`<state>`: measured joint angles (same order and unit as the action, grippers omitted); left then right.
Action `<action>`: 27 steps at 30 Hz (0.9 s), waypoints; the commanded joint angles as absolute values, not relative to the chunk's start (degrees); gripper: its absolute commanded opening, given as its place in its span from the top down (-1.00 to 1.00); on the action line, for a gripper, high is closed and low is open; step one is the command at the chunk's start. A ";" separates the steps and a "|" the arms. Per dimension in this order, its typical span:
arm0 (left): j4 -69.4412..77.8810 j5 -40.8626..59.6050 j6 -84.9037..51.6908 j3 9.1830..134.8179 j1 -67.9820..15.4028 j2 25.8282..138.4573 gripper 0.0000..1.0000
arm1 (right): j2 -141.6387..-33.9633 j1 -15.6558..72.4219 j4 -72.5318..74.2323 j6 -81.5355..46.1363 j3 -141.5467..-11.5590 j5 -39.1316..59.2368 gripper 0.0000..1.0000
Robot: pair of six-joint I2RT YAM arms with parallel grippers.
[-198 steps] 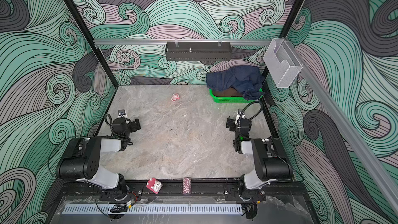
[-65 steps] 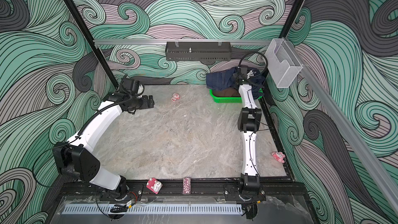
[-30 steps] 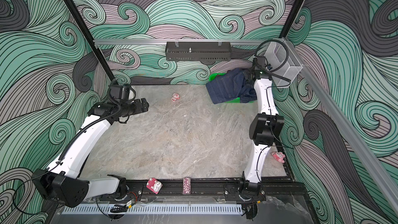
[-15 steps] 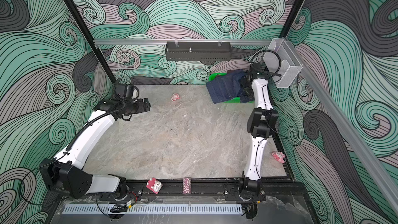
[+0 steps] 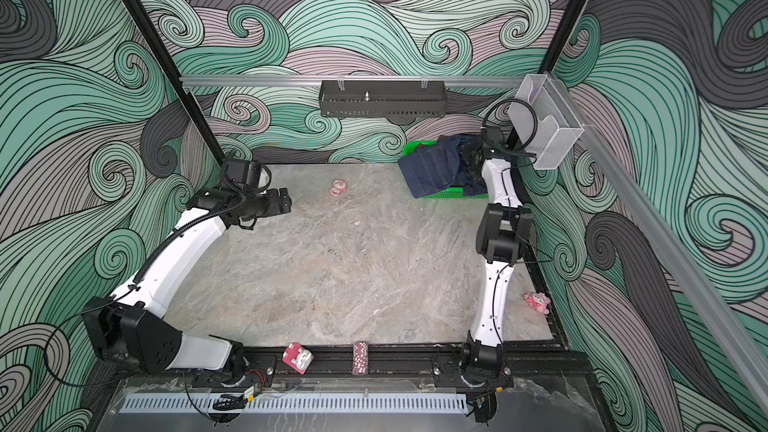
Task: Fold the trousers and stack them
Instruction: 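Grasp the blue jeans with the right gripper and lift from the basket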
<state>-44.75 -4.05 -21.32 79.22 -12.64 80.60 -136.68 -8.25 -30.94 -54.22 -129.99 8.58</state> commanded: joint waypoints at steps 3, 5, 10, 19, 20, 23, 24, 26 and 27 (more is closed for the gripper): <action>-44.91 -5.52 -19.71 83.01 -12.39 83.03 -0.86 | -139.75 -6.26 -19.30 -58.70 -131.63 10.38 -0.60; -44.93 -5.62 -19.68 83.23 -12.39 83.23 -0.86 | -140.80 -5.95 -17.35 -60.53 -131.58 10.12 -0.40; -45.15 -6.14 -19.07 83.50 -12.20 83.49 -0.86 | -143.68 -5.45 -14.37 -63.69 -133.00 8.89 0.04; -45.89 -7.29 -18.47 85.20 -11.93 83.83 -0.86 | -141.13 -5.33 -17.75 -61.64 -141.32 7.91 1.00; -45.81 -7.23 -18.52 85.61 -11.95 83.98 -0.86 | -139.36 -5.20 -18.18 -60.90 -141.38 7.91 1.00; -45.82 -6.97 -19.02 86.42 -11.86 84.43 -0.86 | -133.19 -4.64 -18.56 -57.56 -139.63 7.89 1.00; -45.89 -6.89 -19.25 86.68 -11.95 84.57 -0.86 | -130.39 -4.42 -19.00 -56.54 -138.68 7.67 1.00; -46.03 -6.68 -19.80 87.01 -11.93 84.55 -0.86 | -125.39 -3.99 -18.74 -55.42 -135.69 7.80 1.00; -46.22 -6.69 -20.28 87.18 -11.95 84.55 -0.86 | -122.52 -3.72 -18.20 -55.07 -133.59 7.96 1.00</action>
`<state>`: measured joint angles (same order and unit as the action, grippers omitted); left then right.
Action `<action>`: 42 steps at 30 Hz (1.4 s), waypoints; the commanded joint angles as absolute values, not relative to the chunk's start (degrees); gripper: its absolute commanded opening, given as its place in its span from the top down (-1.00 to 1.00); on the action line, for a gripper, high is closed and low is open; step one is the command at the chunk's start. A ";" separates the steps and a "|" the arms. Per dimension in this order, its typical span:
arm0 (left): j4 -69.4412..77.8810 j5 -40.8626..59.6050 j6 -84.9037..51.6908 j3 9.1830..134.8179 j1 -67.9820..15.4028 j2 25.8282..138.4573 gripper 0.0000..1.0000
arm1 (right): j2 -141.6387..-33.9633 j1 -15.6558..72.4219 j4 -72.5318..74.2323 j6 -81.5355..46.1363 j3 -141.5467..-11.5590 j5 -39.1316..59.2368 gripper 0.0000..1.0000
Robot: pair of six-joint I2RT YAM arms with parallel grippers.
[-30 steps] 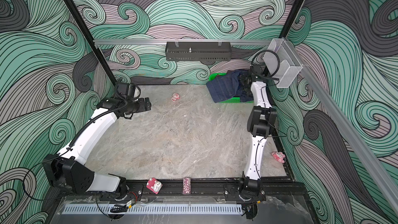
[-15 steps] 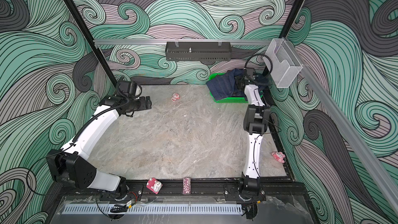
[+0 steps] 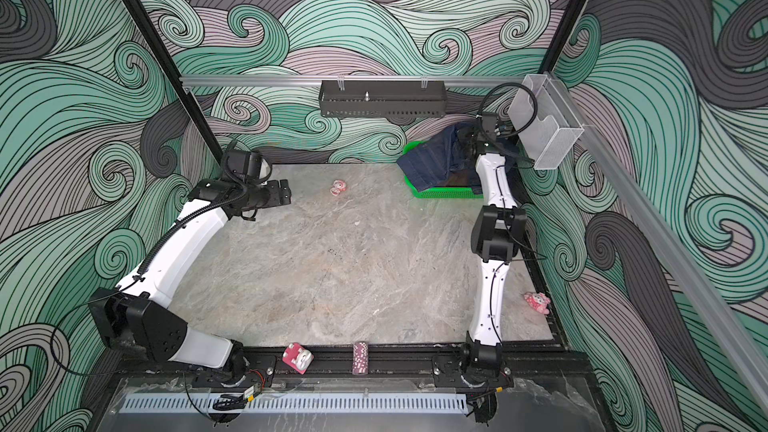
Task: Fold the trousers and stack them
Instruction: 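Grasp the blue jeans with the right gripper and lift from the basket, then lift the jeans high with the right gripper and lay them on the table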
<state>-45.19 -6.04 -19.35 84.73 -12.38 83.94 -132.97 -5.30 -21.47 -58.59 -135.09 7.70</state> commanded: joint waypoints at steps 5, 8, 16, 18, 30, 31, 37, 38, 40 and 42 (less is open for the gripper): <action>-46.91 -6.42 -21.33 87.62 -11.95 83.40 -0.86 | -111.71 -2.88 -15.90 -54.58 -127.39 10.90 1.00; -47.91 -6.43 -23.59 87.89 -11.94 82.30 -0.86 | -107.50 -2.31 -15.19 -56.48 -127.29 12.49 1.00; -47.84 -2.85 -30.53 85.16 -11.95 76.73 -0.84 | -99.13 2.41 -16.14 -59.02 -129.17 12.82 1.00; -47.97 -2.86 -31.82 84.26 -11.91 75.36 -0.84 | -97.69 3.87 -16.73 -59.74 -130.15 12.94 1.00; -46.37 -6.38 -38.74 78.00 -11.94 64.24 -0.82 | -95.99 17.72 -23.32 -61.82 -143.99 13.71 1.00; -46.26 -7.19 -39.13 77.44 -11.95 62.89 -0.82 | -95.46 18.85 -23.42 -61.74 -143.20 13.72 1.00; -48.98 -11.01 -41.18 75.32 -11.79 56.79 -0.82 | -87.17 25.93 -18.67 -61.59 -124.94 12.54 1.00; -49.71 -11.20 -41.39 75.10 -11.78 56.04 -0.82 | -85.49 26.99 -18.07 -61.36 -120.65 11.97 1.00; -50.89 -11.51 -41.48 74.92 -11.82 54.97 -0.82 | -82.65 28.78 -17.84 -60.54 -113.61 10.59 1.00; -51.64 -12.12 -41.42 74.98 -11.79 54.10 -0.82 | -79.89 30.18 -17.75 -59.80 -106.17 9.42 1.00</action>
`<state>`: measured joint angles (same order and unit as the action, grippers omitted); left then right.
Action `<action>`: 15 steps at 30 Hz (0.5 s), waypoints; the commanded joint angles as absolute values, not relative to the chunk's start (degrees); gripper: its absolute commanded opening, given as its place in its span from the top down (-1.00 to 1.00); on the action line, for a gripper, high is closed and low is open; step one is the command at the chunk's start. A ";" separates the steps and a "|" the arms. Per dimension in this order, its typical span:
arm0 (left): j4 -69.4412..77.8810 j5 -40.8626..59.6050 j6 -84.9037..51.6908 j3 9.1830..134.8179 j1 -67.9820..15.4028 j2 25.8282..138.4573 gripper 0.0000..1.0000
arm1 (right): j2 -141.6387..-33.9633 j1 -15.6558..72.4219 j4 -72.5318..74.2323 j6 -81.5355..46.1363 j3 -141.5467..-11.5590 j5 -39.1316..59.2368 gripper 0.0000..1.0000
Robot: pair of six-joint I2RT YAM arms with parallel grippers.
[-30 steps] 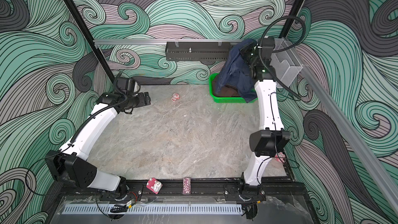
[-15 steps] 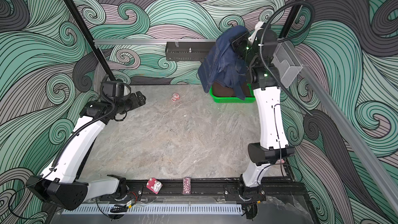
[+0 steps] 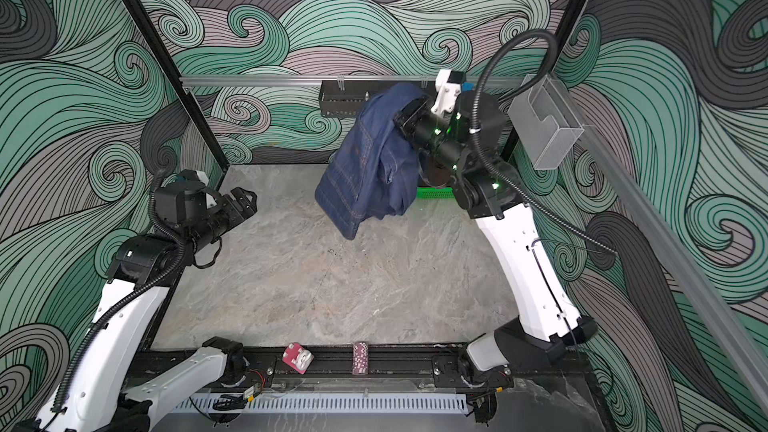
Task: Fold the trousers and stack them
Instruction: 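Lift the jeans high with the right gripper and lay them on the table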
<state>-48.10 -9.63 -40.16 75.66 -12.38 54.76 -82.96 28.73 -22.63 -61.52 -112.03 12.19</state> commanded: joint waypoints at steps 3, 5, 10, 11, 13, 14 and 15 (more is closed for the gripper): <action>-51.77 -12.49 -40.95 74.96 -11.81 53.31 -0.82 | -77.01 31.59 -17.76 -58.80 -95.24 8.07 1.00; -51.98 -11.80 -40.86 74.83 -11.83 53.20 -0.82 | -75.89 32.31 -17.58 -57.81 -87.84 6.93 1.00; -54.31 -7.30 -42.78 72.59 -11.83 52.18 -0.82 | -76.51 32.66 -17.02 -55.88 -71.45 4.16 0.79; -54.47 -5.58 -43.58 71.26 -11.82 51.51 -0.81 | -77.38 32.70 -17.70 -55.07 -69.48 3.65 0.63; -55.51 -2.32 -45.42 68.90 -11.91 49.95 -0.79 | -79.10 32.69 -20.01 -53.60 -67.21 2.34 0.18; -55.95 -0.68 -46.05 67.58 -11.91 48.99 -0.79 | -80.04 32.70 -21.89 -52.78 -66.69 1.07 -0.06; -56.70 0.67 -46.53 66.24 -11.95 48.02 -0.78 | -80.79 32.65 -24.44 -52.27 -66.60 -0.46 -0.27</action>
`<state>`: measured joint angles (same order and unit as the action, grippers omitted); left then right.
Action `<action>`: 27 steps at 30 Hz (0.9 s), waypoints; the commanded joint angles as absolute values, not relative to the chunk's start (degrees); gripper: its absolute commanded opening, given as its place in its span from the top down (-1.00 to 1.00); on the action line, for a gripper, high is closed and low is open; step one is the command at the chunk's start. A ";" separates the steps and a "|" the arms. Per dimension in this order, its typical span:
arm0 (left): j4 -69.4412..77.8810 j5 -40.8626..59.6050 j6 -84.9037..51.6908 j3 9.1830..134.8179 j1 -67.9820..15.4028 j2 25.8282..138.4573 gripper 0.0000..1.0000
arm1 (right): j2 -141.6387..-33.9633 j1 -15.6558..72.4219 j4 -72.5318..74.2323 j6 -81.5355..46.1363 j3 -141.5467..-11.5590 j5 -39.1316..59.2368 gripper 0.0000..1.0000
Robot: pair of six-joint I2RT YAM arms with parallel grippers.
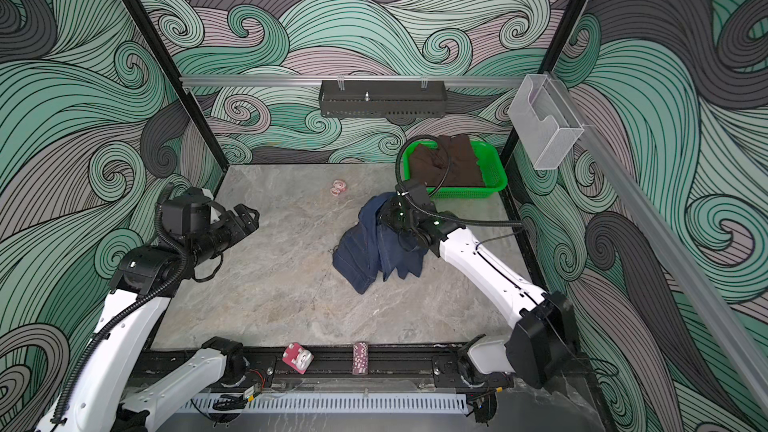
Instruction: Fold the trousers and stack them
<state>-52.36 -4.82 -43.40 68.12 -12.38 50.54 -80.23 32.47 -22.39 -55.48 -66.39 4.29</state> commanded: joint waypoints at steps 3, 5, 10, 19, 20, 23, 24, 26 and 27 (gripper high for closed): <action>-59.84 2.90 -46.54 63.31 -11.95 44.39 -0.78 | -81.69 32.70 -33.09 -49.80 -69.05 -5.74 -0.76; -62.27 4.05 -45.19 62.18 -11.94 41.80 -0.78 | -80.99 32.76 -41.03 -48.81 -71.81 -10.19 -0.96; -66.96 7.38 -41.47 61.10 -12.07 37.16 -0.80 | -73.34 34.13 -57.96 -49.57 -76.12 -19.31 -0.97; -67.99 11.78 -42.32 60.12 -13.73 36.23 -0.81 | -65.86 42.25 -65.78 -29.08 -74.24 -19.16 -0.74; -67.78 11.71 -42.36 60.12 -13.75 36.80 -0.81 | -65.07 43.81 -63.07 -24.43 -72.19 -18.61 -0.73; -66.43 10.36 -43.38 59.69 -13.74 38.49 -0.79 | -63.23 47.18 -54.43 -11.09 -66.40 -15.35 -0.74; -66.01 9.98 -44.20 59.51 -13.78 38.94 -0.78 | -62.63 48.69 -52.23 -6.86 -64.35 -14.88 -0.74; -65.81 9.32 -47.99 59.43 -13.73 39.98 -0.77 | -60.98 51.96 -49.09 2.43 -61.80 -13.80 -0.78; -64.93 9.67 -49.59 59.13 -13.79 40.29 -0.77 | -59.92 53.31 -47.46 6.64 -60.48 -13.81 -0.80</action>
